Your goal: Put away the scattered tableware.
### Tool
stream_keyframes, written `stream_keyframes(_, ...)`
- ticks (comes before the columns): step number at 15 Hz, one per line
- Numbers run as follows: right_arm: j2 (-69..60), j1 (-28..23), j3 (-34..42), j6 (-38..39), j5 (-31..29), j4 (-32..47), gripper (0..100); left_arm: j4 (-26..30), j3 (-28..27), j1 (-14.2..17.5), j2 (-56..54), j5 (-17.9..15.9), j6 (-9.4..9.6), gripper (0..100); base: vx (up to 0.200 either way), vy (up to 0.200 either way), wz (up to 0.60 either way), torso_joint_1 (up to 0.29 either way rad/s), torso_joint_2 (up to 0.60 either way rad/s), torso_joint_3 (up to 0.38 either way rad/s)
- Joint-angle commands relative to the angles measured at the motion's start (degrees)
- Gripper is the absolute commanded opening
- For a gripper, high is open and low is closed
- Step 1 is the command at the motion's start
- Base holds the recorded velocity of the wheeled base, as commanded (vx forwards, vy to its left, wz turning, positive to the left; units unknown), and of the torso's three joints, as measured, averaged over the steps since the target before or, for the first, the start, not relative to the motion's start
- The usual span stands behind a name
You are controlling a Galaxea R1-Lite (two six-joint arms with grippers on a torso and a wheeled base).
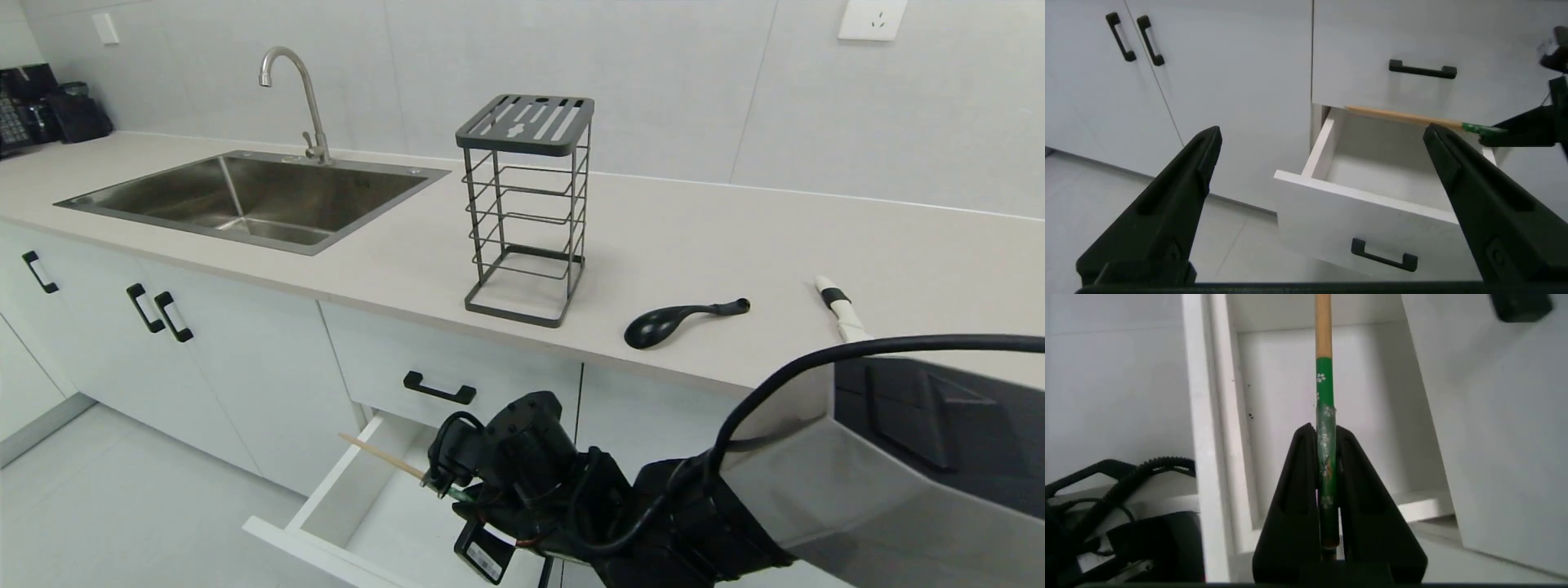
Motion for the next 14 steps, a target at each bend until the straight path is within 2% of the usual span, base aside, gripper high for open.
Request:
stream_keyframes(1,3.91,0.60,-4.73,-0.22,-0.39,0.94,0,-0.07,0.00,0.00,0.07,-0.02,-0.01,100,0.000,0.000,0.00,-0.085,0.25,0.163)
stream_keyframes(10,7.25,-0.01,-4.73,-0.04,-2.15,0.76,0,-0.07,0.00,0.00,0.07,-0.02,-0.01,100,0.000,0.000,0.00,-0.006,0.02,0.016)
stream_keyframes(14,10.32,-0.89,-6.84,-0.22,-2.15,0.50,0,-0.07,0.00,0.00,0.07,-0.02,-0.01,100,0.000,0.000,0.00,-0.082,0.31,0.212)
